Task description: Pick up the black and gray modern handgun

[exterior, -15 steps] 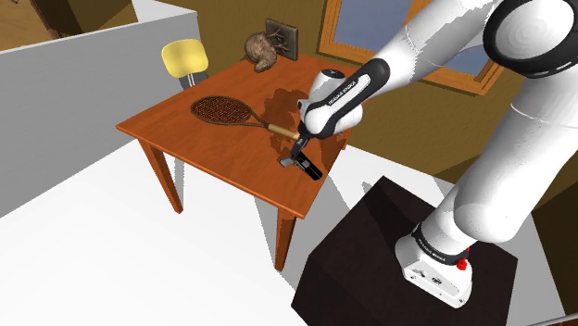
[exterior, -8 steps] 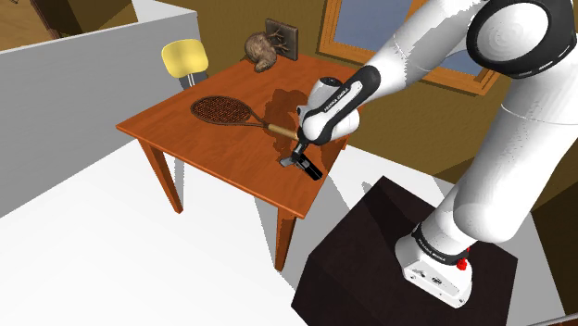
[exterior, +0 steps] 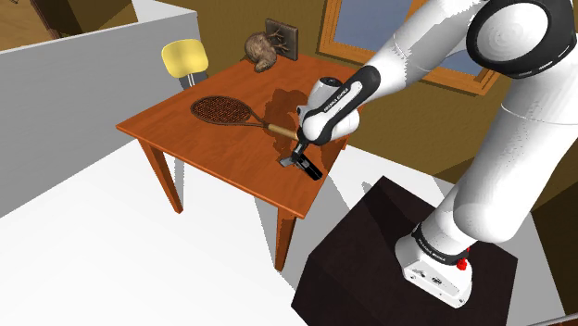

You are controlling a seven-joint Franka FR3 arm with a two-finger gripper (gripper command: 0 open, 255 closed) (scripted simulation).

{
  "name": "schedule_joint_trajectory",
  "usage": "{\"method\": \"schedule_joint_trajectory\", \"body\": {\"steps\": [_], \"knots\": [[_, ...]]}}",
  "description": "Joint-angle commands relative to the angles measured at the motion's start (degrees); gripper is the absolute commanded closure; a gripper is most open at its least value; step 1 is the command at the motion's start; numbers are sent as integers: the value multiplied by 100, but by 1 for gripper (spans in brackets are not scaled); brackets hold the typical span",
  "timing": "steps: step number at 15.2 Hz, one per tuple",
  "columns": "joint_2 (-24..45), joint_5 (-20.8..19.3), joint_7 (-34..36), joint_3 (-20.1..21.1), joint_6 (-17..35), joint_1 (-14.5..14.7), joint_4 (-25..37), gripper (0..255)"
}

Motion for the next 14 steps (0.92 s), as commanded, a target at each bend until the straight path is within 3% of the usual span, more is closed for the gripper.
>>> {"method": "schedule_joint_trajectory", "body": {"steps": [1, 14], "knots": [[-75, -30, 26, -20, -71, 9, -9, 255], [-1025, -403, 359, -155, -1076, 69, 52, 255]]}}
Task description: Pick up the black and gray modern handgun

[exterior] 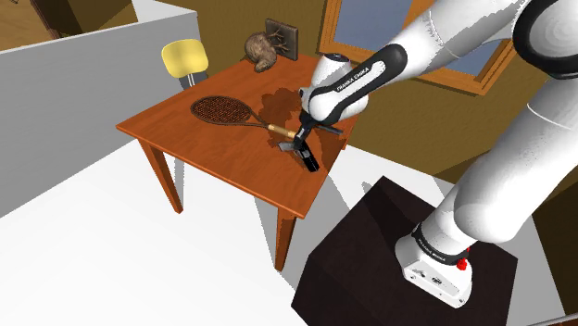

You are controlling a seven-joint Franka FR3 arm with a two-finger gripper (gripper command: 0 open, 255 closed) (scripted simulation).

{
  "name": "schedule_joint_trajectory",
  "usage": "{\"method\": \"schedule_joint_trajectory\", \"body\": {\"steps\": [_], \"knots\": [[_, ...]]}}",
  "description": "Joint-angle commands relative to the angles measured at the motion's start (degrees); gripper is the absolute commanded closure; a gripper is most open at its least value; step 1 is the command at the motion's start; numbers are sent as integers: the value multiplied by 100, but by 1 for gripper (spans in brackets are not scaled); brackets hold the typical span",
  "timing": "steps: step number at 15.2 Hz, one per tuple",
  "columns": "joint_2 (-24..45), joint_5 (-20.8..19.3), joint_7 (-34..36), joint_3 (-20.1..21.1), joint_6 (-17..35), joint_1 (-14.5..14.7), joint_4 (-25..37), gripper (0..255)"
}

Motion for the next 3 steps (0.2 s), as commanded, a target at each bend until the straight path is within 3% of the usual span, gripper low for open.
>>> {"method": "schedule_joint_trajectory", "body": {"steps": [1, 3], "knots": [[-130, -45, 42, -7, -156, 0, 25, 255], [-140, -48, 45, -7, -168, 0, 27, 255]]}}
